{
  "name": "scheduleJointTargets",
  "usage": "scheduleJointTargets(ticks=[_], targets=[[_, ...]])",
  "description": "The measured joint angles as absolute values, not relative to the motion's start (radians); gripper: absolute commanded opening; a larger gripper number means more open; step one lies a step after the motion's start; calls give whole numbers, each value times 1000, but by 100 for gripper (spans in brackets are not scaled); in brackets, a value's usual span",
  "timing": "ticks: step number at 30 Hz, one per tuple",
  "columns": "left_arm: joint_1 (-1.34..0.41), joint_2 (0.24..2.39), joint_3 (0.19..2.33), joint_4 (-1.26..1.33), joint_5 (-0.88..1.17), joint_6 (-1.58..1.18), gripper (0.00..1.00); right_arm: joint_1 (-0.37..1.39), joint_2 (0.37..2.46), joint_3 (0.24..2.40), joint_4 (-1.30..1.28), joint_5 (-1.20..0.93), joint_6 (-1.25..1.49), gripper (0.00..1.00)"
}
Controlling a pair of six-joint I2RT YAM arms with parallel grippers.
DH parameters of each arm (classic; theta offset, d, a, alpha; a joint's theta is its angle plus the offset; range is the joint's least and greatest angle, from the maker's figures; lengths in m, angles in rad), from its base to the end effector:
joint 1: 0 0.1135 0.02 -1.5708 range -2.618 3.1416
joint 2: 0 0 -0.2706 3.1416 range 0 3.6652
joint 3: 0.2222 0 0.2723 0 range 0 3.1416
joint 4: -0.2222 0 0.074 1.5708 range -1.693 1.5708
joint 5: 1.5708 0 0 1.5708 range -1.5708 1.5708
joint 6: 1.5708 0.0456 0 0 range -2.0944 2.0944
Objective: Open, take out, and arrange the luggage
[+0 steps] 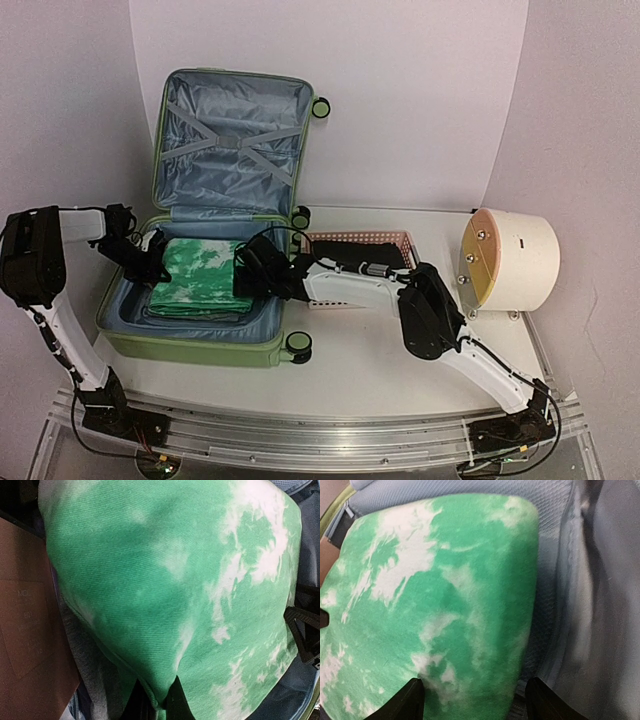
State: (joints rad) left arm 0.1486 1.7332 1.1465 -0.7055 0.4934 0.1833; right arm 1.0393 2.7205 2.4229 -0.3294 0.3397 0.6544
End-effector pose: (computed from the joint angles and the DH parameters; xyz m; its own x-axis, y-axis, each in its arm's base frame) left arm 0.3489 0.0304 0.1737 -0.9352 0.0223 -0.3534 0.1718 0.9013 -0.3976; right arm 0.3340 0.5382 0.1350 -0.6474 0.0312 -0.7615 -0.3554 0.8716 0.3378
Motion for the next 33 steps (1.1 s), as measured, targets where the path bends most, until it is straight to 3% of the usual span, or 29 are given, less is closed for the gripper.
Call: scheduleJointTargets(ticks=[5, 10, 15, 19, 21, 22, 23, 26, 33], targets=[[148, 1733, 1143, -700, 486, 185, 0, 1010, 2780, 2507, -344, 155, 719, 60], [147, 1733, 1137, -686, 477, 186, 2, 972, 2802, 2495, -252, -28, 811, 39], [146, 1733, 1136, -677, 467, 190, 37, 969, 2778, 2451, -192, -48, 812, 31], [139, 1744, 1136, -669, 473, 189, 47, 968, 2764, 2419, -141, -64, 791, 20], [137, 1758, 1136, -661, 472, 191, 45, 967, 2761, 2408, -94, -90, 795, 15], [137, 1761, 1136, -659, 472, 191, 31, 966, 2761, 2408, -83, -97, 793, 13], [137, 1766, 1136, -652, 471, 193, 28, 962, 2761, 2407, -60, -116, 799, 11], [138, 1768, 1137, -643, 469, 193, 1, 958, 2758, 2395, -8, -146, 796, 3], [138, 1761, 1155, -665, 471, 189, 0, 954, 2751, 2374, 49, -155, 785, 0]])
